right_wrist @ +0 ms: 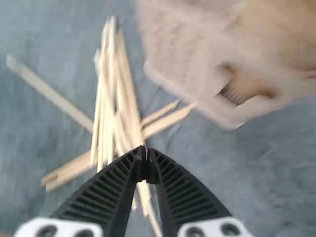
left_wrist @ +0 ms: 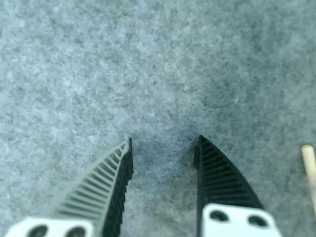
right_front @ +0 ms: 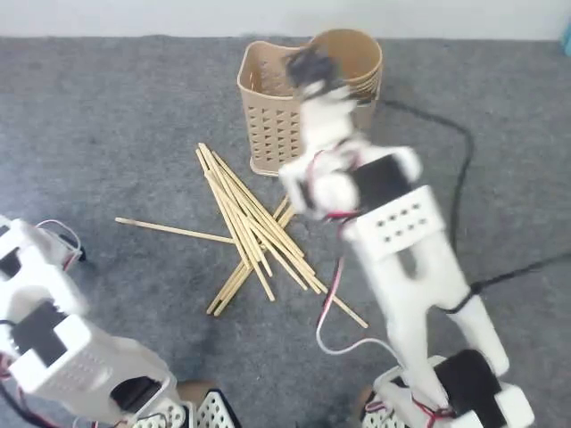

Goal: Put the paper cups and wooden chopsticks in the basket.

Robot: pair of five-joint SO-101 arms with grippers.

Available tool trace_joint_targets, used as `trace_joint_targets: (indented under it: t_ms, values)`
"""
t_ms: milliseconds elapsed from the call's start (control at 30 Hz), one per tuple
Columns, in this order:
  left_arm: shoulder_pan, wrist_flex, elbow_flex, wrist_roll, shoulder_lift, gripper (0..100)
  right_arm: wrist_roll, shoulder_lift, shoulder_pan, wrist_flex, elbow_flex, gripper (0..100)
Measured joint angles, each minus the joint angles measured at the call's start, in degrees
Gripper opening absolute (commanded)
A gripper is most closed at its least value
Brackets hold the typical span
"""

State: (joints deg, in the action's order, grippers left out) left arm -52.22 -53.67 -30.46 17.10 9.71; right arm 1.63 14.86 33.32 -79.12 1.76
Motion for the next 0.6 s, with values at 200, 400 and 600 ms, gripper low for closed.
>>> trace_joint_targets:
  t_ms: [200, 400, 600]
  values:
    - [0.0, 0.0, 0.0, 0.0, 0.0, 20, -1.6, 0.0, 7.1, 9.8, 13.8, 15.7]
    - [0.0, 0.0, 0.0, 0.0, 0.0, 20, -2.3, -0.1, 11.5, 24.0, 25.7, 15.5]
    - [0.0, 0.0, 0.0, 0.0, 0.0, 20, -2.8, -4.7, 12.0, 33.6, 30.2, 15.5]
